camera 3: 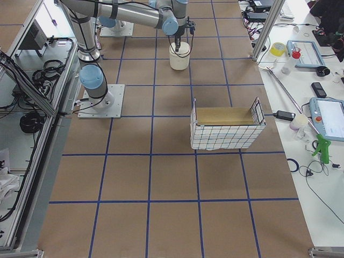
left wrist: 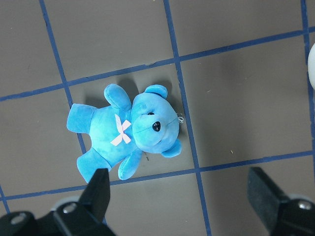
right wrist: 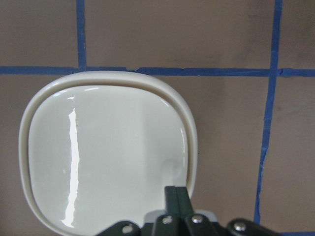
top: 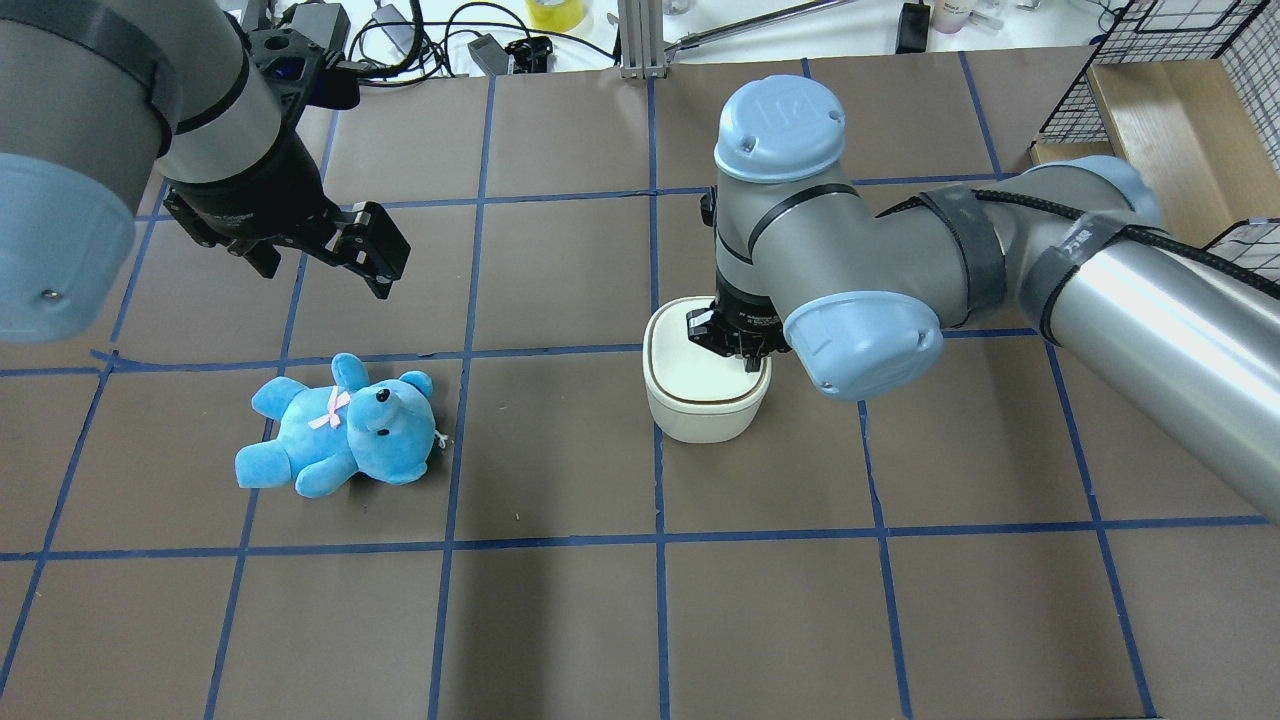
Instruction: Open trash can with right arm
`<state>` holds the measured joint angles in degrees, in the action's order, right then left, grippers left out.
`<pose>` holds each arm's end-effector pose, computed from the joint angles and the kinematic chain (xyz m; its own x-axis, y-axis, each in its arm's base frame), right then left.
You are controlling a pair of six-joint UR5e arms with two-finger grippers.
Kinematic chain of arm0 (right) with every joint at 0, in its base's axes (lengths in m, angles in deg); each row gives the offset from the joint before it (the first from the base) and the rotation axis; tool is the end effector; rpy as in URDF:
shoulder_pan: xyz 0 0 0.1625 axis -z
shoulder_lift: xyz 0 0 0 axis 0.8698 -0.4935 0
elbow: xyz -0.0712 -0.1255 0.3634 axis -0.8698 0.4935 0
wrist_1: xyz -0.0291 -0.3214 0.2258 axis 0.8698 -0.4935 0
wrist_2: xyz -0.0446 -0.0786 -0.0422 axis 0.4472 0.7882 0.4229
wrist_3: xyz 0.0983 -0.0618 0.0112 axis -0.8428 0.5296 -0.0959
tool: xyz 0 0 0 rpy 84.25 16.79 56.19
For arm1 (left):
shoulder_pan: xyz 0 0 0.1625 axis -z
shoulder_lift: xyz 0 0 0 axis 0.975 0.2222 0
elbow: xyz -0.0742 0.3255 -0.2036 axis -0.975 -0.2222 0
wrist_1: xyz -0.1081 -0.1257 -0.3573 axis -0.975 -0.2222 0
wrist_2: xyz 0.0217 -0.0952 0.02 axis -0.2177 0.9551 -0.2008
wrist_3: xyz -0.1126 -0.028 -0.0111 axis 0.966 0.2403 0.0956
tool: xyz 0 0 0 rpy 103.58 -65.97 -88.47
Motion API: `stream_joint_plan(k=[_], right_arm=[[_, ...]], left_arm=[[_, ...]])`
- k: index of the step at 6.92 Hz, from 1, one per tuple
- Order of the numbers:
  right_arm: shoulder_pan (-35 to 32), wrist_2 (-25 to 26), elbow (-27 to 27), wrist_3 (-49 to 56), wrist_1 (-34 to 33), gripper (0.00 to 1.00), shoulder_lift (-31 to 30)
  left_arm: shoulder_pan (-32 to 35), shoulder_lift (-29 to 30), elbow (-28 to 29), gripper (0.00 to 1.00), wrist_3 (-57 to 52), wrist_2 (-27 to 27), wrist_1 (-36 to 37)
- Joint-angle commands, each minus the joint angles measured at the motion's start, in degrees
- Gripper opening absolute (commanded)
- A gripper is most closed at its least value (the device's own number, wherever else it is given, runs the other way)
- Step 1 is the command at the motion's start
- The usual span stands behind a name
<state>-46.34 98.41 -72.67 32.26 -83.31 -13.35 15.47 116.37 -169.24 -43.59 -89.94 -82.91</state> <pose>0.2669 -0.4400 0.2935 -0.9989 -0.0187 0.0441 -0.0184 0.9998 0.0062 -0.1423 -0.4362 0.4403 -0.9768 0.1879 -0.1033 0.1927 0.9805 -0.0386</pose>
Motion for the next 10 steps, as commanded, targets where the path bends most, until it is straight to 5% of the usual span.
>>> stream_joint_plan(k=[1,5,8,9,10], right_arm=[[0.1,0.7,1.6,0.2,2.7,0.00,-1.7],[1.2,0.3,3.2,0.5,2.5,0.00,-1.5],[5.5,0.0,15.3,6.0,15.7,0.00,-1.7],[7.0,0.0,17.5,7.1,16.5,0.14,-1.7],[8.9,-0.3,18.9,8.9,16.6,0.66,-1.7]], left_arm=[[0.0,0.0,-0.1,1.00,0.0,0.0,0.0],[0.0,0.0,0.0,1.00,0.0,0.0,0.0],[0.0,0.0,0.0,1.00,0.0,0.0,0.0],[0.0,0.0,0.0,1.00,0.0,0.0,0.0],[0.0,0.0,0.0,1.00,0.0,-0.1,0.0]])
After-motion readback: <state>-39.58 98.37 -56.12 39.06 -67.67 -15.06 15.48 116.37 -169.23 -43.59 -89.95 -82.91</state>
